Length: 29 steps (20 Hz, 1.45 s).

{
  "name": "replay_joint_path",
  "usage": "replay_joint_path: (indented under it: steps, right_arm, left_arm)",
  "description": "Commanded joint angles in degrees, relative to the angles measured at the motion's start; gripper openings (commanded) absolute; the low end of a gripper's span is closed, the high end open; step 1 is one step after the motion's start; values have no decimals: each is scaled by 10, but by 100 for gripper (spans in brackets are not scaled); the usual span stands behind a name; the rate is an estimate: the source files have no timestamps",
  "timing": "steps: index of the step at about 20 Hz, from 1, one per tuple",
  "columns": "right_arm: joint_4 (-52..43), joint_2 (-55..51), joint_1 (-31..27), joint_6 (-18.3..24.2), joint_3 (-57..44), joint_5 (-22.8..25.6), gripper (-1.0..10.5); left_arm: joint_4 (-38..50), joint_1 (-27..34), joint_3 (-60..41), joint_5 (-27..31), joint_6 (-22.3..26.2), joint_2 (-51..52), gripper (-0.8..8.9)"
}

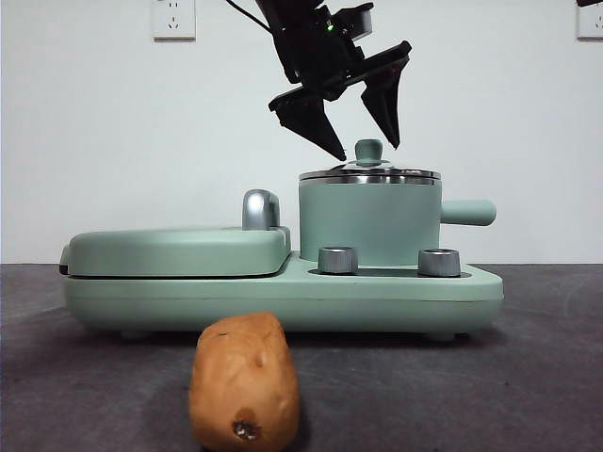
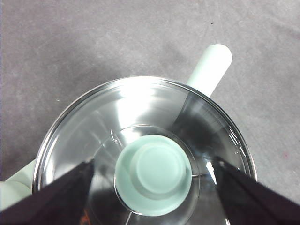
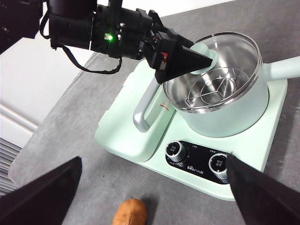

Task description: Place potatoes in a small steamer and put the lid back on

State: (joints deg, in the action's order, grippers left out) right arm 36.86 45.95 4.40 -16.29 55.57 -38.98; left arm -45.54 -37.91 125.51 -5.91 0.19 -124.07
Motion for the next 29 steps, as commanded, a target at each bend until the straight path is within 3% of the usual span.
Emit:
replay_joint_path:
  steps: [1,10,14,17,29]
  right_arm:
    - [-4,3,1,5,10,1,489]
    - [-4,3,1,5,10,0,489]
    - [-4,3,1,5,10,0,489]
    - [-4,3,1,5,10,0,489]
    - [-4,3,1,5,10,1,489]
  left_arm:
    - [3,-5,19,2,12,-16,279]
    - [-1,-6,19,2,26,-16,124]
    - [0,-6,19,2,26,-16,114]
    - [1,-6,23,2,25,-15,24]
    - [-73,4,106,2,24,23,26]
